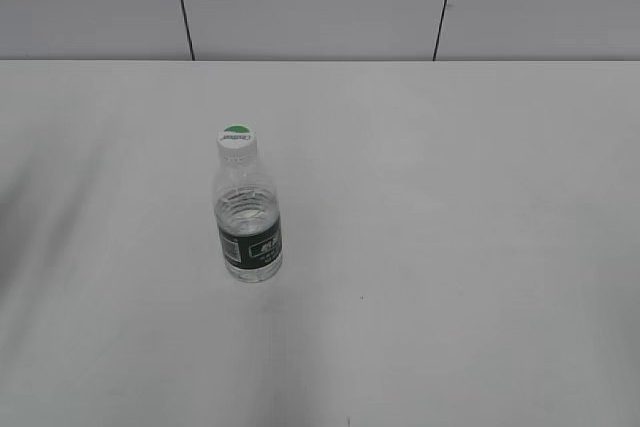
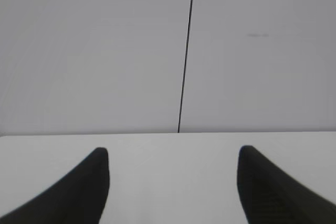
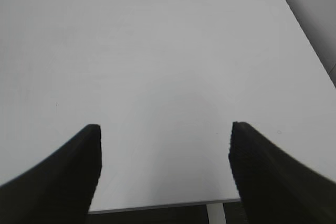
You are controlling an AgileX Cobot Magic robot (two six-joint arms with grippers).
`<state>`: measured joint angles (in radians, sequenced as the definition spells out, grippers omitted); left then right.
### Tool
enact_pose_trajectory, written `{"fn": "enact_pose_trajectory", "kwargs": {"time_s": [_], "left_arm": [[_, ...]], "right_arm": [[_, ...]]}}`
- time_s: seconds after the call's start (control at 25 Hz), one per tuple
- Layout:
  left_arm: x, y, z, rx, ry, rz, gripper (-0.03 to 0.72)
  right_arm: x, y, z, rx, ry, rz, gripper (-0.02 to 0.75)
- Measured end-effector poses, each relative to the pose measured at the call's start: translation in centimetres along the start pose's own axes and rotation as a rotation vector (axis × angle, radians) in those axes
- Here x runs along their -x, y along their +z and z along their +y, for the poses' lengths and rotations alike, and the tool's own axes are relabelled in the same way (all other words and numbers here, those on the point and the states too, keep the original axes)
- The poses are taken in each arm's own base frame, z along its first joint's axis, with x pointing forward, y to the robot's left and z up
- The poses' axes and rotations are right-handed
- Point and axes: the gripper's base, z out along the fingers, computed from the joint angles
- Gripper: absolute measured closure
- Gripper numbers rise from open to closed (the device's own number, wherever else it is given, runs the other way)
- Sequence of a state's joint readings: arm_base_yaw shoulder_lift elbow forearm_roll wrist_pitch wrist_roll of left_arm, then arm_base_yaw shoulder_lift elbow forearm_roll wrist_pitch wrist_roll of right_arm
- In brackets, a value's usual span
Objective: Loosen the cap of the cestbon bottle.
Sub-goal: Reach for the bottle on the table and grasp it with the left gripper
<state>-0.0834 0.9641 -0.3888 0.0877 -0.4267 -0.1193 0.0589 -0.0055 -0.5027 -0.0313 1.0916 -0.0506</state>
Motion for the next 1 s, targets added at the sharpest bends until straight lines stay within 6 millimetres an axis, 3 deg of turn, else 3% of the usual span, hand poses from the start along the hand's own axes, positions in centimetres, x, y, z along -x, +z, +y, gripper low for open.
{"fn": "enact_pose_trajectory", "kwargs": {"time_s": [0.2, 0.52, 0.76, 1.0], "left_arm": [[-4.1, 1.1, -0.8, -0.057, -0.037, 0.091, 0.231], [-8.8, 2.8, -3.7, -0.308, 0.091, 0.266, 0.231], [-9.4, 3.2, -4.3, -0.366, 0.057, 0.219, 0.231], [-10.7, 3.1, -6.1, -0.602, 0.127, 0.191, 0.231]], "right_arm": [[0.0, 0.0, 0.0, 0.000, 0.000, 0.000, 0.155], [0.0, 0.0, 0.0, 0.000, 0.000, 0.000, 0.155], [0.0, 0.0, 0.0, 0.000, 0.000, 0.000, 0.155], [0.0, 0.0, 0.0, 0.000, 0.000, 0.000, 0.155]]}}
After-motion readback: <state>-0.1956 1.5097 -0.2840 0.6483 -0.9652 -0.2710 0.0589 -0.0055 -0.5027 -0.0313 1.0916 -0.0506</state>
